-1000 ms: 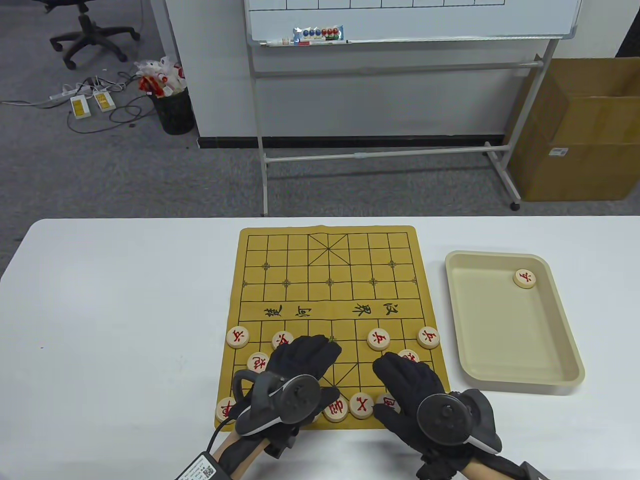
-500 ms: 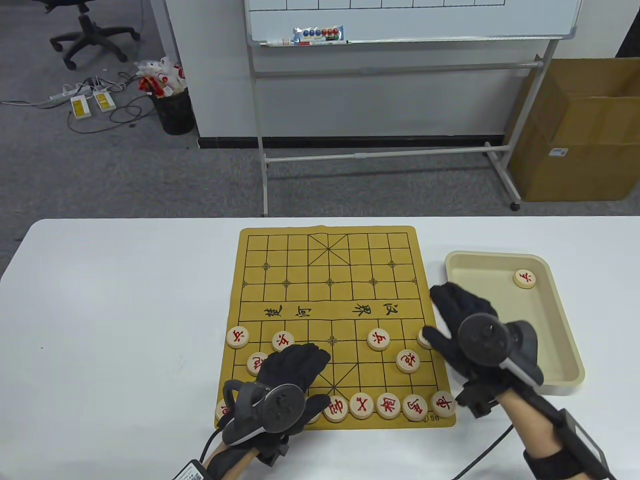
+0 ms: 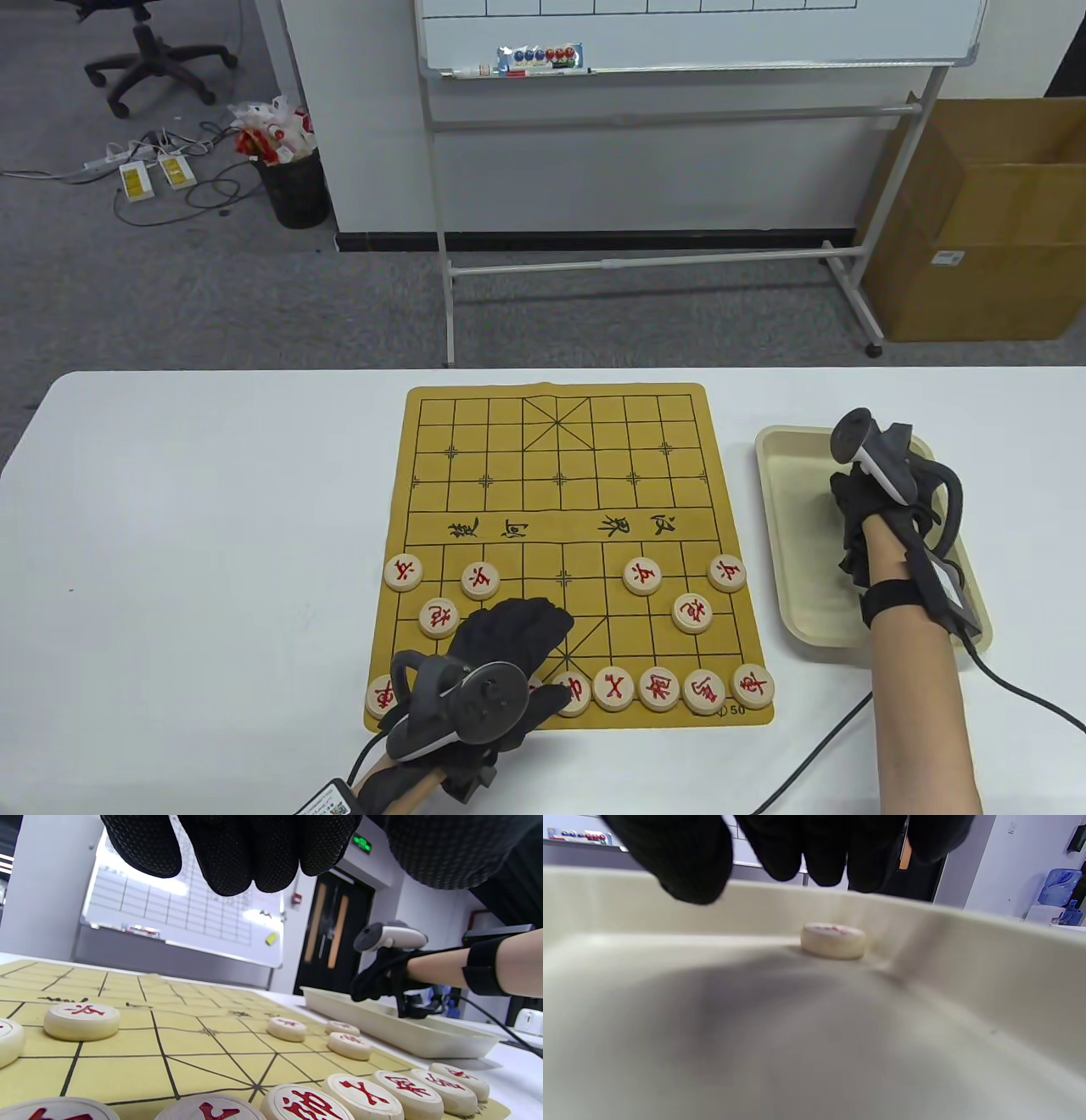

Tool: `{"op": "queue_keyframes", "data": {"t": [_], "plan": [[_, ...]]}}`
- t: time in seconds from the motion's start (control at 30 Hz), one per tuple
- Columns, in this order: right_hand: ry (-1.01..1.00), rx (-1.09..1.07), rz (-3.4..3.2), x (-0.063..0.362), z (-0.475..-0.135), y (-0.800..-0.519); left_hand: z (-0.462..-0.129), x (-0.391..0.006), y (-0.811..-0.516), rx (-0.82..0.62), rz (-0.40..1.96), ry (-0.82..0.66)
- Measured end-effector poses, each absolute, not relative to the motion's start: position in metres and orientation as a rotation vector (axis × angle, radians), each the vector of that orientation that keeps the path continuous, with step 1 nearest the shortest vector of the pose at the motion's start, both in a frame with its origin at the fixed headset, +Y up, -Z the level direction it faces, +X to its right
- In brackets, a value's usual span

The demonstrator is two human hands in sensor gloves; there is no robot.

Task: Set up Chinese chess pieces

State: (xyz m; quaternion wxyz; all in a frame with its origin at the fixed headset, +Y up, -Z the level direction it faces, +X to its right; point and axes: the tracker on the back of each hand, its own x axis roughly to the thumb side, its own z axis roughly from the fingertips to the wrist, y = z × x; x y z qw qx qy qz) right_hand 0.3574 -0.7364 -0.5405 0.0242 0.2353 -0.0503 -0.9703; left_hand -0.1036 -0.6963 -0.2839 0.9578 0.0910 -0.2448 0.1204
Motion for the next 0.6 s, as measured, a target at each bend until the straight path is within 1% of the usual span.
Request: {"op": "queue_keyframes", "data": {"t": [0.07, 0.2, 0.37, 0.43, 0.53, 0.57, 0.6], "plan": [[-0.189, 0.735, -2.982, 0.358, -0.546, -0.747, -0.284, -0.102, -0.698, 0.175, 0.245, -0.506], [-0.211, 0.741, -2.924, 0.356, -0.551, -0.758, -0.282, -0.099, -0.697, 0.167, 0.263, -0.519], [-0.102, 0.744, -2.866, 0.354, -0.553, -0.757, -0.279, -0.096, -0.697, 0.168, 0.255, -0.533], [-0.140, 0.753, -2.879, 0.355, -0.554, -0.759, -0.279, -0.096, -0.698, 0.157, 0.267, -0.538], [-0.291, 0.765, -2.894, 0.356, -0.554, -0.764, -0.279, -0.096, -0.698, 0.144, 0.293, -0.545], [-0.283, 0.777, -2.889, 0.356, -0.553, -0.764, -0.279, -0.096, -0.699, 0.147, 0.291, -0.544], [-0.231, 0.767, -2.885, 0.355, -0.553, -0.763, -0.279, -0.096, -0.698, 0.151, 0.286, -0.546]]}}
